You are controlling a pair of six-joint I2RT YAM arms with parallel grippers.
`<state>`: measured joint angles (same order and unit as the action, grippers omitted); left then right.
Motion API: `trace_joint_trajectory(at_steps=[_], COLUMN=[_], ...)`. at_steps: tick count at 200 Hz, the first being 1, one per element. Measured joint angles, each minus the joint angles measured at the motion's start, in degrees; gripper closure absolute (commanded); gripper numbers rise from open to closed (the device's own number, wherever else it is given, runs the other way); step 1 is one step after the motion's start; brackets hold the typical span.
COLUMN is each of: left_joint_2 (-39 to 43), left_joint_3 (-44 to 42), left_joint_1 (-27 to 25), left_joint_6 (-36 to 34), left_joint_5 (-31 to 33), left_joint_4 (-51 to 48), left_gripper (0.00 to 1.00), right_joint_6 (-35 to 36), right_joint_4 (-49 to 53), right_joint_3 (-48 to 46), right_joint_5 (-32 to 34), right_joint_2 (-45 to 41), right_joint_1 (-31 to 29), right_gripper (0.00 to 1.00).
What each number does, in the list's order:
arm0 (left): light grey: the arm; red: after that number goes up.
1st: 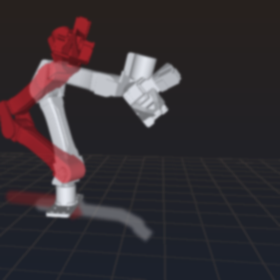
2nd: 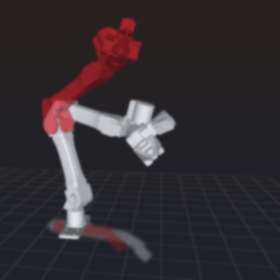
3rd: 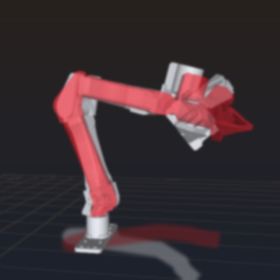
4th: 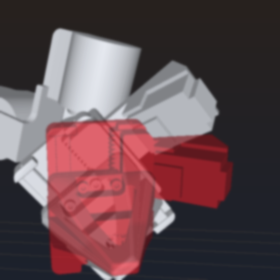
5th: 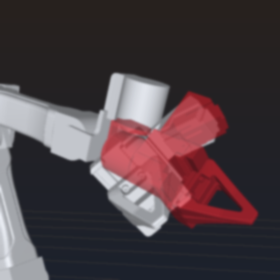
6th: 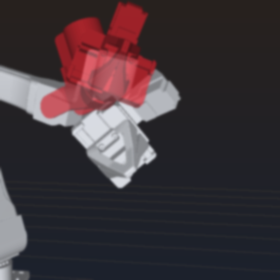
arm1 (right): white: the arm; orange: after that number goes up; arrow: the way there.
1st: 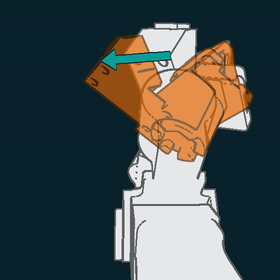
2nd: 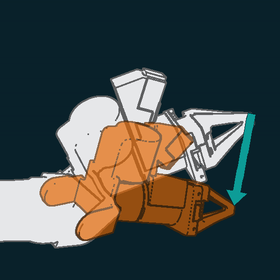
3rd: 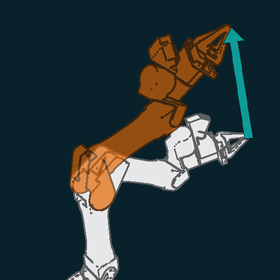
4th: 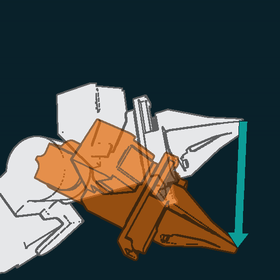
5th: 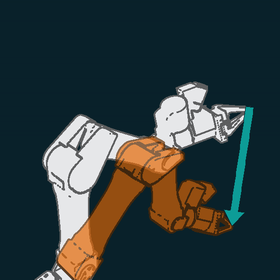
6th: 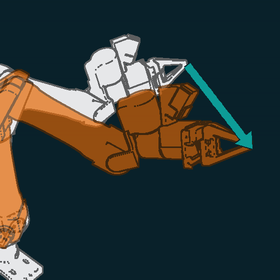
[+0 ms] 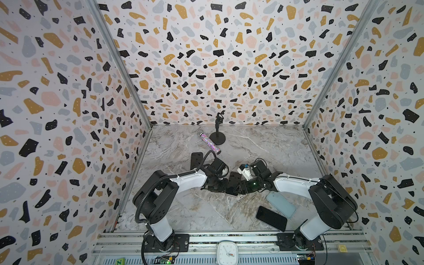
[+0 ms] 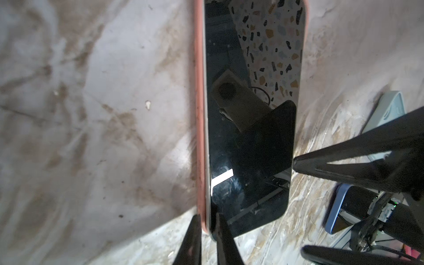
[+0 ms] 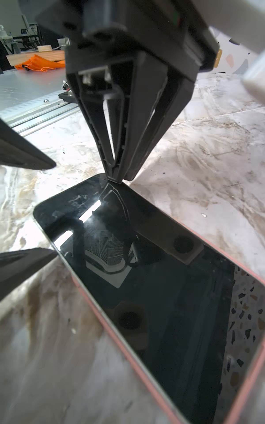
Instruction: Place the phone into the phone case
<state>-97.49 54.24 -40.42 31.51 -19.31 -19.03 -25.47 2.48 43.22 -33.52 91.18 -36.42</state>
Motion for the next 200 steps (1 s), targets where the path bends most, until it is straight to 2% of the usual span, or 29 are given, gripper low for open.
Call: trace_joint_trajectory(at_steps=[33, 72, 128, 200], left_joint_2=[0.02, 0.04, 0.09, 0.59], left_joint_3=[-0.22, -0.68, -1.40, -3.69], left_joint_1=[-0.13, -0.13, -0.11, 0.17], left_joint_6=[0.74, 0.85, 0.85, 1.77], left_joint_5=[0.07, 0.13, 0.66, 0.74], left_joint_4=[0.66, 1.42, 3.23, 7.91], left_gripper=[1.00, 1.00, 1.00, 1.00], right_joint_6=[-0.44, -1.16, -1.90, -2.45], right_joint_4=[-0.59, -0.76, -0.90, -1.25], right_joint_3=[0.00, 0.00, -0.11, -0.37], right_joint_5=[-0.11, 0.04, 1.14, 1.51], right_joint_2=[0.24, 0.31, 0.39, 0.39], right_joint_1=[-0.02, -0.15, -0.44, -0.46], right_gripper=[0.45, 0.45, 0.52, 0.53])
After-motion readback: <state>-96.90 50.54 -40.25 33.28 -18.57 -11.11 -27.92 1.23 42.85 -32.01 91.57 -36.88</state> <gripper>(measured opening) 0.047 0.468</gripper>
